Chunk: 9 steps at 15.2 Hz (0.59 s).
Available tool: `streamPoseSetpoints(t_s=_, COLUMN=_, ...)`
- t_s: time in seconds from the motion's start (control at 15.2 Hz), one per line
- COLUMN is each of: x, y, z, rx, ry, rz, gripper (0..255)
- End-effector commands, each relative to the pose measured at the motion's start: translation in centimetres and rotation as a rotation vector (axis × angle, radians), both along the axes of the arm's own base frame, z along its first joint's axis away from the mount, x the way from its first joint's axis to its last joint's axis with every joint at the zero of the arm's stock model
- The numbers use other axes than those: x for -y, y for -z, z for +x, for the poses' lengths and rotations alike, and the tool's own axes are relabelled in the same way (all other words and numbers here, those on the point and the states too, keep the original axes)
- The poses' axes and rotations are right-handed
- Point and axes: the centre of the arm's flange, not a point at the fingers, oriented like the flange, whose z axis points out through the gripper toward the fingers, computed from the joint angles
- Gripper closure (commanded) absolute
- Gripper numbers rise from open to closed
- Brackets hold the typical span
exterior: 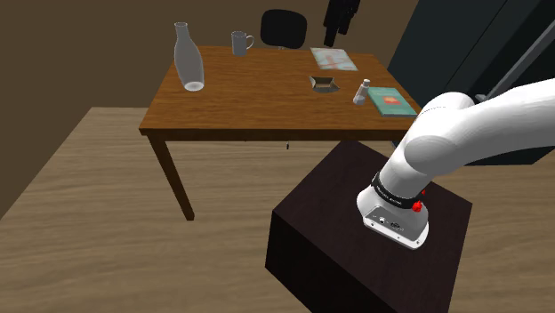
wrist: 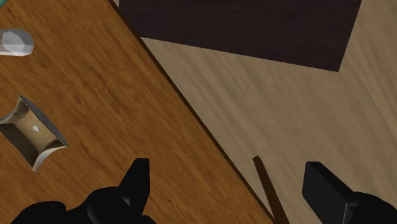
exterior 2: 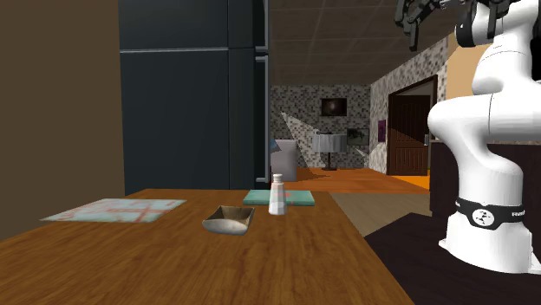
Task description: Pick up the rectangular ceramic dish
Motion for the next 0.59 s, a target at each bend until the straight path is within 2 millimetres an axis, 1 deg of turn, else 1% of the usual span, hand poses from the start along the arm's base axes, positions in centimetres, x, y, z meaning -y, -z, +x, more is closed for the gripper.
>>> streamPoseSetpoints(t_s=0.0, x=0.0, y=0.0, z=0.0, rx=0.0, ry=0.0, rz=0.0, gripper=0)
streamPoseSetpoints(t_s=0.53, x=9.1, y=4.7, z=4.4, rx=-0.017, ry=0.043, rz=0.039, gripper=0)
